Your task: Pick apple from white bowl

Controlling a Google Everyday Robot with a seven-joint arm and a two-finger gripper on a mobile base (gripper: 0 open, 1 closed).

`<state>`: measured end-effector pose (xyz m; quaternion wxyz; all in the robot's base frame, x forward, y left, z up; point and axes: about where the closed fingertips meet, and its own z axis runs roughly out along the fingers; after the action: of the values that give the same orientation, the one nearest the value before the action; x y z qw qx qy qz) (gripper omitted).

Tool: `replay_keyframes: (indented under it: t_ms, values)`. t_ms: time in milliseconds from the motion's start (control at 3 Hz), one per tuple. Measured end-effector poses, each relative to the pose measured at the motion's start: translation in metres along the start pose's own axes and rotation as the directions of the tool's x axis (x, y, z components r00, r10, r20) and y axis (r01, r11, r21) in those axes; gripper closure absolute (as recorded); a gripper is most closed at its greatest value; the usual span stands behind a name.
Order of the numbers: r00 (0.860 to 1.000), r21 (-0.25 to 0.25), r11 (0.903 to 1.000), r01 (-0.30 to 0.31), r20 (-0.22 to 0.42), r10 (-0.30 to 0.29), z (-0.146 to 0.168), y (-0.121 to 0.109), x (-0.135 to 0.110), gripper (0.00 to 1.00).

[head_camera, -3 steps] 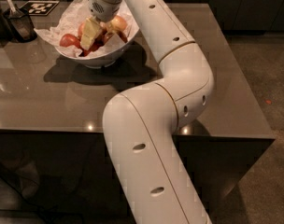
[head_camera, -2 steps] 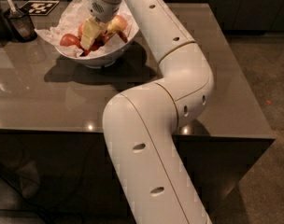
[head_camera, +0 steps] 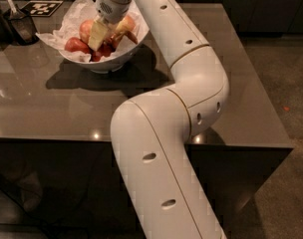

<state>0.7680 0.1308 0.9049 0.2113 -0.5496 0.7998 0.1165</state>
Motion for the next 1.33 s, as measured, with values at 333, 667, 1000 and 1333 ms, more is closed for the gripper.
replay_keyframes:
  t_ms: [333, 667, 1000, 1333]
  values:
    - [1.0, 0.0, 1.0, 0.0, 0.0, 0.0, 0.0, 0.0, 0.0, 1.0]
    - [1.0, 0.001, 1.0, 0.0, 0.001, 0.0, -0.003, 0.0, -0.001, 1.0]
    - [0.997, 0.042, 0.9986, 0.031, 0.066, -0.034, -0.023, -0.004, -0.017, 1.0]
    - [0.994, 0.062, 0.9974, 0.037, 0.098, -0.043, -0.034, -0.007, -0.023, 1.0]
